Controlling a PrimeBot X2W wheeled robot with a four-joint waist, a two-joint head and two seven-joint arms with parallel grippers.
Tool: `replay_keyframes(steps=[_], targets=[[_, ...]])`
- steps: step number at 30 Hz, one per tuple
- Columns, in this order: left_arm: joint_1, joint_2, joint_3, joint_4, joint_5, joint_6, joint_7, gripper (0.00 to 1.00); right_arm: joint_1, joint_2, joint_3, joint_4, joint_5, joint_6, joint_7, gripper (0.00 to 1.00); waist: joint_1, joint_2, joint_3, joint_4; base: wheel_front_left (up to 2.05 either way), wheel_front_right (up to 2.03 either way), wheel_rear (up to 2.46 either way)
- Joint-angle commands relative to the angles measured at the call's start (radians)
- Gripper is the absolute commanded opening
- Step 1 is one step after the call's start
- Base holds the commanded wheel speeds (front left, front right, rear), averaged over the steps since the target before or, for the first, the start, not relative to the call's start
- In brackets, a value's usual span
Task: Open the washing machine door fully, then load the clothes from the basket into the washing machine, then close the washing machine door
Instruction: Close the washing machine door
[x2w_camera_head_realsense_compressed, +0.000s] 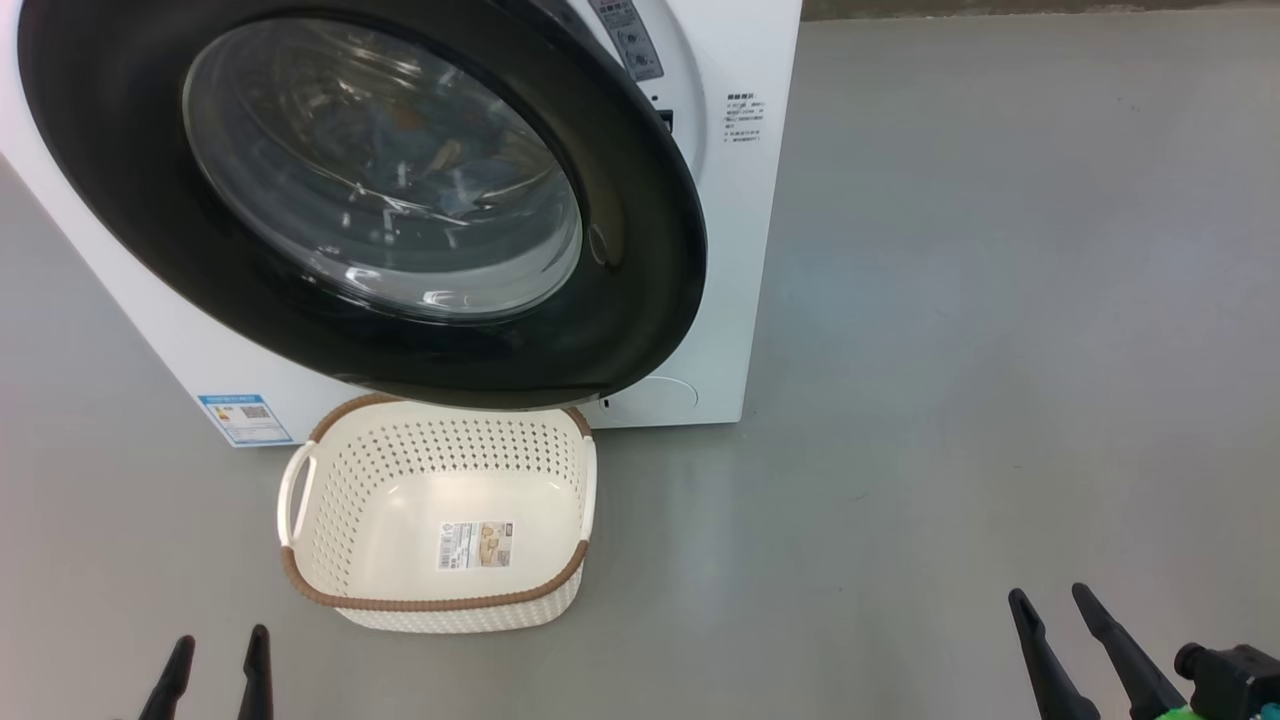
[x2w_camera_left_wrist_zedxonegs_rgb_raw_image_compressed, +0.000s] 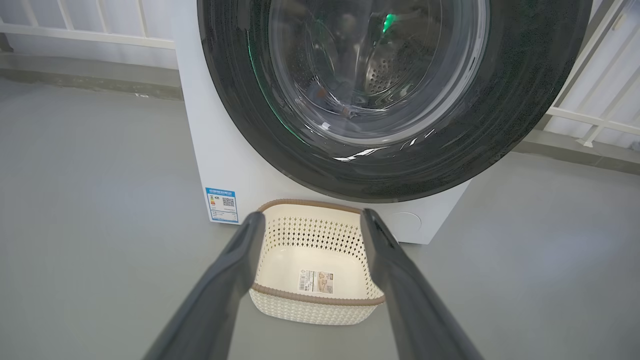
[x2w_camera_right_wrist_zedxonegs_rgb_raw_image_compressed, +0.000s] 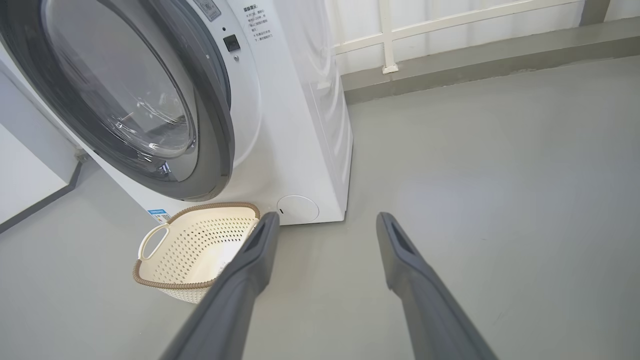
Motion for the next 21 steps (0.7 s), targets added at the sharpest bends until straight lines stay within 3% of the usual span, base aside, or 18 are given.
replay_keyframes(steps=[1,11,12,13,14,15,16,21], targets=[[-0.015,0.005,0.046,-0.03,0.013,-0.003,-0.012,1.0,0.008,-0.015,0.014,-0.023,-0.008,0.002,-0.005,1.0,0.0,0.0,0.0,0.0,0.0,0.0,0.0],[-0.016,-0.01,0.061,-0.044,0.032,-0.003,-0.012,1.0,-0.005,-0.005,0.002,-0.034,0.003,0.002,-0.005,1.0,0.0,0.0,-0.003,0.008,0.0,0.0,0.0],[-0.015,-0.012,0.061,-0.045,0.033,-0.003,-0.012,1.0,-0.009,-0.004,0.002,-0.036,0.007,0.002,-0.005,0.81,0.0,0.0,-0.003,0.01,0.0,0.0,0.0],[-0.015,-0.014,0.06,-0.046,0.034,-0.003,-0.012,1.0,-0.013,-0.002,0.003,-0.039,0.011,0.002,-0.005,0.4,0.0,0.0,-0.005,0.012,0.0,0.0,0.0],[-0.014,-0.016,0.059,-0.047,0.034,-0.003,-0.012,1.0,-0.018,-0.001,0.006,-0.041,0.013,0.002,-0.005,0.35,0.0,0.0,-0.006,0.014,0.0,0.0,0.0],[-0.014,-0.018,0.058,-0.048,0.035,-0.003,-0.012,1.0,-0.026,-0.001,0.01,-0.042,0.014,0.002,-0.005,0.04,0.0,0.0,-0.006,0.016,0.0,0.0,0.0],[-0.013,-0.021,0.057,-0.05,0.036,-0.003,-0.012,1.0,-0.035,0.0,0.014,-0.044,0.016,0.002,-0.005,0.0,0.0,0.0,-0.006,0.019,0.0,0.0,0.0],[-0.019,-0.032,0.052,-0.057,0.042,-0.003,-0.012,1.0,-0.109,0.01,0.047,-0.052,0.02,0.002,-0.005,0.0,0.0,0.0,-0.001,0.039,0.0,0.0,0.0]])
